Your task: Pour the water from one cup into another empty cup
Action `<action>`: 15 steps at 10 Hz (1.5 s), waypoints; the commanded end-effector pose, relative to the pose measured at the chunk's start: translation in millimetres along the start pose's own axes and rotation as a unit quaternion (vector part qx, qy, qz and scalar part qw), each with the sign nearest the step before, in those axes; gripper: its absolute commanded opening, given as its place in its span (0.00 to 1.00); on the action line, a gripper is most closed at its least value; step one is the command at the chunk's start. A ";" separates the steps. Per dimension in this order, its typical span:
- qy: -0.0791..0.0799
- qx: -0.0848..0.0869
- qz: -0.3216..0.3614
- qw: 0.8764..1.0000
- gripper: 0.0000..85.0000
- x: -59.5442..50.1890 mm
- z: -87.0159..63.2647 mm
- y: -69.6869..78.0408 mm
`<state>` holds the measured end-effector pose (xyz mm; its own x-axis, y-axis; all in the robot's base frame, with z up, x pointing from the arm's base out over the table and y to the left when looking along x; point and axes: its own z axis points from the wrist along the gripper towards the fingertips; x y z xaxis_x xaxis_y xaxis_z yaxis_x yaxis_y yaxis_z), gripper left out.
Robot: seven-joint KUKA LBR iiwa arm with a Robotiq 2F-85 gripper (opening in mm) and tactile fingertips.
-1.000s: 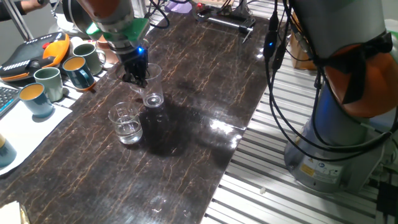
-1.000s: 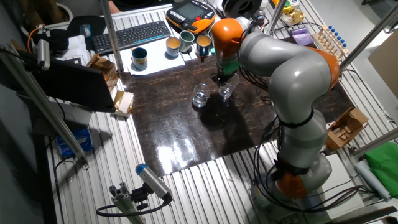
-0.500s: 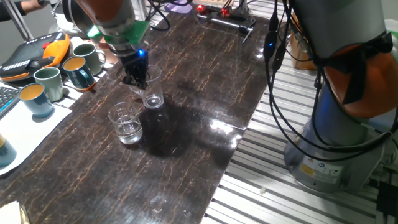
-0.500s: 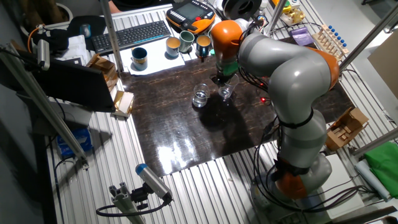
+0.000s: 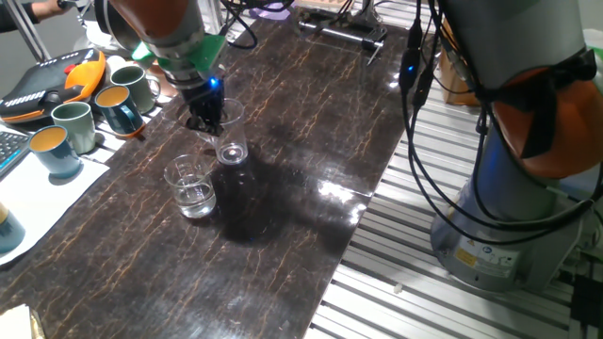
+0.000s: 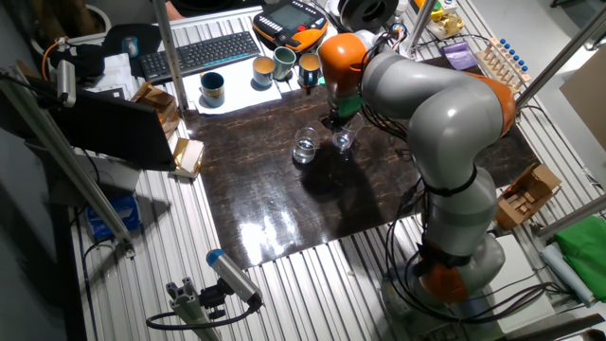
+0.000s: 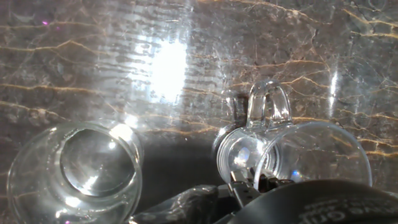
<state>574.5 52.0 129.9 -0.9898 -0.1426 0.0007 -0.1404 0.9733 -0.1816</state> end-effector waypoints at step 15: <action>0.054 -0.071 0.027 0.996 0.35 -23.2 -73.1 10.8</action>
<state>594.2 79.9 195.5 -0.9917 -0.0769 0.1031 -0.0814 0.9959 -0.0401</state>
